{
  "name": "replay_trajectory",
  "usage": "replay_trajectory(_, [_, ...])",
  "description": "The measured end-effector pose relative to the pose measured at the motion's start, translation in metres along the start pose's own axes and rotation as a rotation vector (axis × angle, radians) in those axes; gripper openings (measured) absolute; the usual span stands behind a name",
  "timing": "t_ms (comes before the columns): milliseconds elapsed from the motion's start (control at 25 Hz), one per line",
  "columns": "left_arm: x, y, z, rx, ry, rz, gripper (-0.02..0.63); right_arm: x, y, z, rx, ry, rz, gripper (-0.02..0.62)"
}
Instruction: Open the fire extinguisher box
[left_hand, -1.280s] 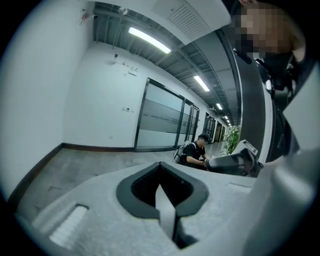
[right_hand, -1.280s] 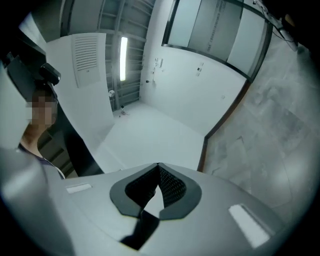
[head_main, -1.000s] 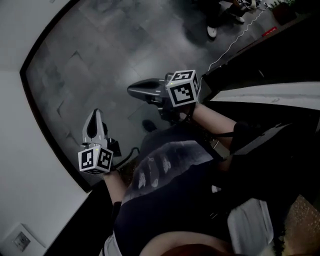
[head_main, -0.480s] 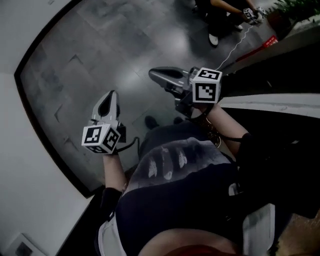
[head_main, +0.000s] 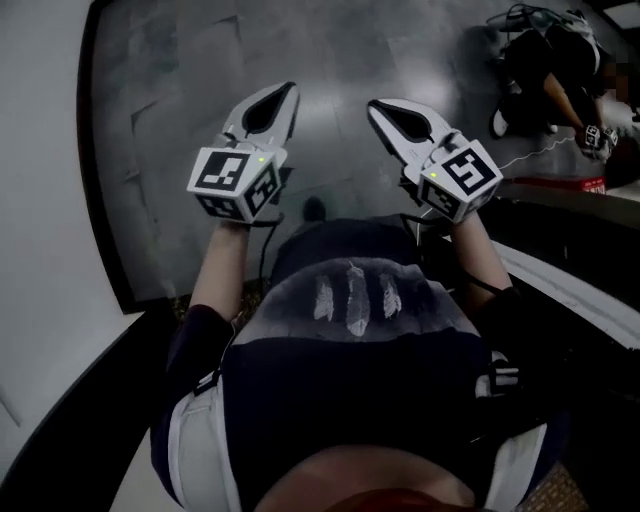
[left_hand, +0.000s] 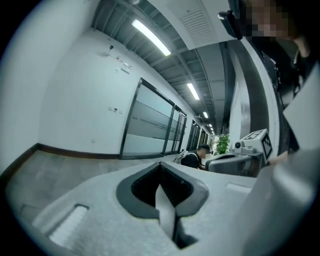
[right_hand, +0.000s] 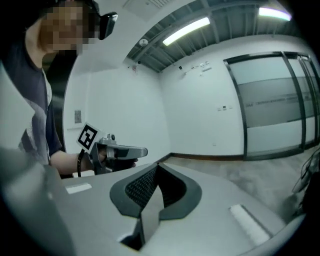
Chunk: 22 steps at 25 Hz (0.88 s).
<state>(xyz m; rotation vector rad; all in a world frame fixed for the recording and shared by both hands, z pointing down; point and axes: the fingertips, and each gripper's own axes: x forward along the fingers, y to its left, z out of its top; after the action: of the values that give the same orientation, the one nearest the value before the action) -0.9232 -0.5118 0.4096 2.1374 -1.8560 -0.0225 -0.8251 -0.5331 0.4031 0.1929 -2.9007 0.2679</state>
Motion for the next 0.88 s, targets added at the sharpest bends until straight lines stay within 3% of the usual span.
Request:
replay_trajectory(120, [-0.01, 0.017, 0.009, 0.013, -0.04, 0.07, 0.003, 0.033, 0.014, 0.003, 0.144, -0.007, 0.127, 0.002])
replay_trajectory(240, [-0.007, 0.002, 0.002, 0.027, -0.018, 0.07, 0.003, 0.032, 0.014, -0.002, 0.17, 0.021, 0.202, 0.002])
replay_trajectory(400, [0.03, -0.018, 0.012, 0.07, -0.011, 0.008, 0.003, 0.014, -0.029, 0.02, 0.17, -0.049, 0.16, 0.002])
replay_trajectory(600, [0.081, -0.047, 0.016, 0.201, 0.064, -0.041, 0.003, -0.013, -0.079, 0.024, 0.147, -0.087, 0.101, 0.002])
replay_trajectory(880, [0.136, -0.09, 0.039, 0.218, 0.035, -0.098, 0.003, -0.053, -0.127, 0.046, 0.117, -0.125, 0.104, 0.002])
